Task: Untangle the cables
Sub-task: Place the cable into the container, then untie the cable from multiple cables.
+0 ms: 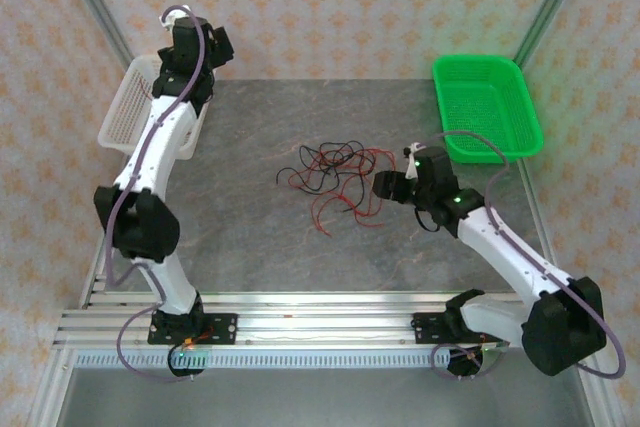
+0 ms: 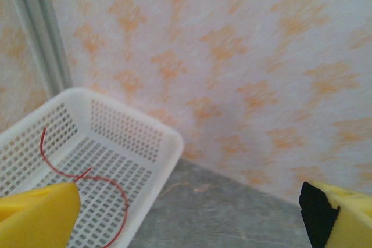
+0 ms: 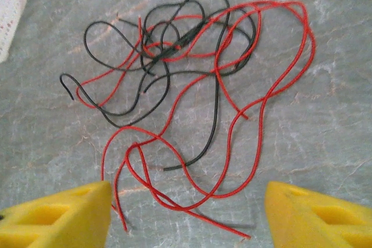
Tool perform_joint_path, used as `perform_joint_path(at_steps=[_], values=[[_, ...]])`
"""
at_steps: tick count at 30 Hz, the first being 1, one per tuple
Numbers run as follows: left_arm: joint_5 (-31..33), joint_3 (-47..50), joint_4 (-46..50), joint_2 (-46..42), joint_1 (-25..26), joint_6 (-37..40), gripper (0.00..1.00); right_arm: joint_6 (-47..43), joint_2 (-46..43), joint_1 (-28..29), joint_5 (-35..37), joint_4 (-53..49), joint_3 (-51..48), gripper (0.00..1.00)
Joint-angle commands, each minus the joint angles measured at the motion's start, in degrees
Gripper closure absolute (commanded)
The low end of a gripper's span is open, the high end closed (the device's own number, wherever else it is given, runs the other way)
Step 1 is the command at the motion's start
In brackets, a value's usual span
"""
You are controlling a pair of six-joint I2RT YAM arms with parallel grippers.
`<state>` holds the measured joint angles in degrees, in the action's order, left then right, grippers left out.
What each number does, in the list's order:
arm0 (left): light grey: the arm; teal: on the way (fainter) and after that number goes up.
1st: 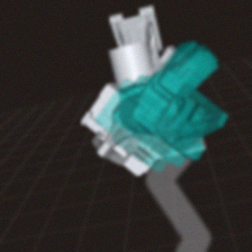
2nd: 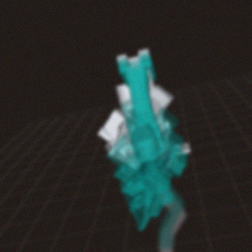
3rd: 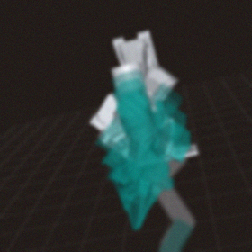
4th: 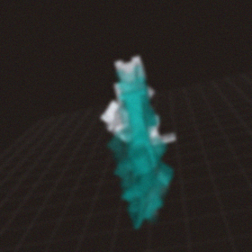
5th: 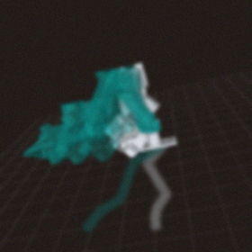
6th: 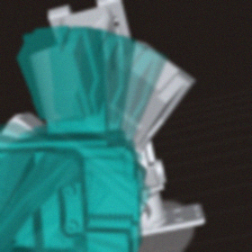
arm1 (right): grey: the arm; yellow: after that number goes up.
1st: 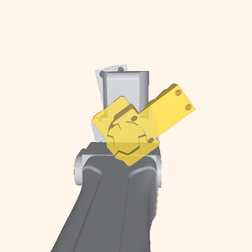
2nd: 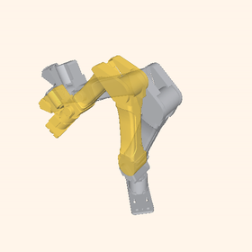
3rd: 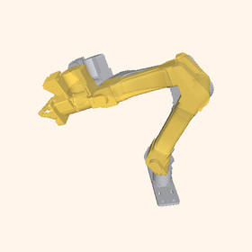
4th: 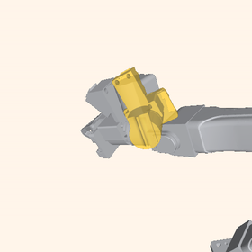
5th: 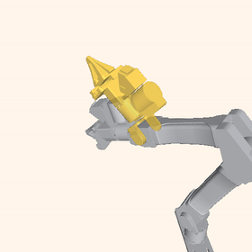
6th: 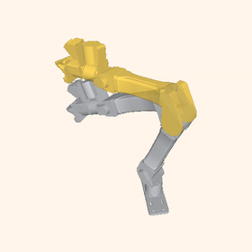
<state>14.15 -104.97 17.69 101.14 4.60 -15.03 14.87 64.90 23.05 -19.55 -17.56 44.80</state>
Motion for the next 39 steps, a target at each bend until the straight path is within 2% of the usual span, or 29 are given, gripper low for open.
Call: perform_joint_path(at_steps=[1, 9, 17, 26, 36, 39], values=[[0.11, 4.72, -1.67, -4.28, 1.96, 0.76, 0.01, 0.27, 2.4, 2.97, 0.79, 0.35, 1.92, 0.36], [-3.0, 23.26, -6.38, -19.64, 9.65, -2.2, 0.01, -4.49, 13.91, 12.46, 3.72, -2.68, 7.9, 0.48], [-9.08, 38.78, -10.22, -32.39, 14.15, -5.28, 0.07, -7.48, 24.26, 13.51, 6.62, -4.49, 14.53, 0.53], [-14.11, 48.57, -12.33, -42.33, 15.17, -6.49, 0.08, -7.58, 28.11, 13.6, 8.29, -4.6, 16.85, 0.59], [-16.64, 51.95, -12.33, -45.06, 15.31, -7.74, 0.1, -7.24, 31.41, 13.6, 7.95, -4.24, 18.2, 0.66], [-16.86, 52.38, -12.51, -45.42, 15.41, -8.07, 0.13, -7.0, 32.17, 13.6, 8.53, -4.06, 18.74, 0.76]])
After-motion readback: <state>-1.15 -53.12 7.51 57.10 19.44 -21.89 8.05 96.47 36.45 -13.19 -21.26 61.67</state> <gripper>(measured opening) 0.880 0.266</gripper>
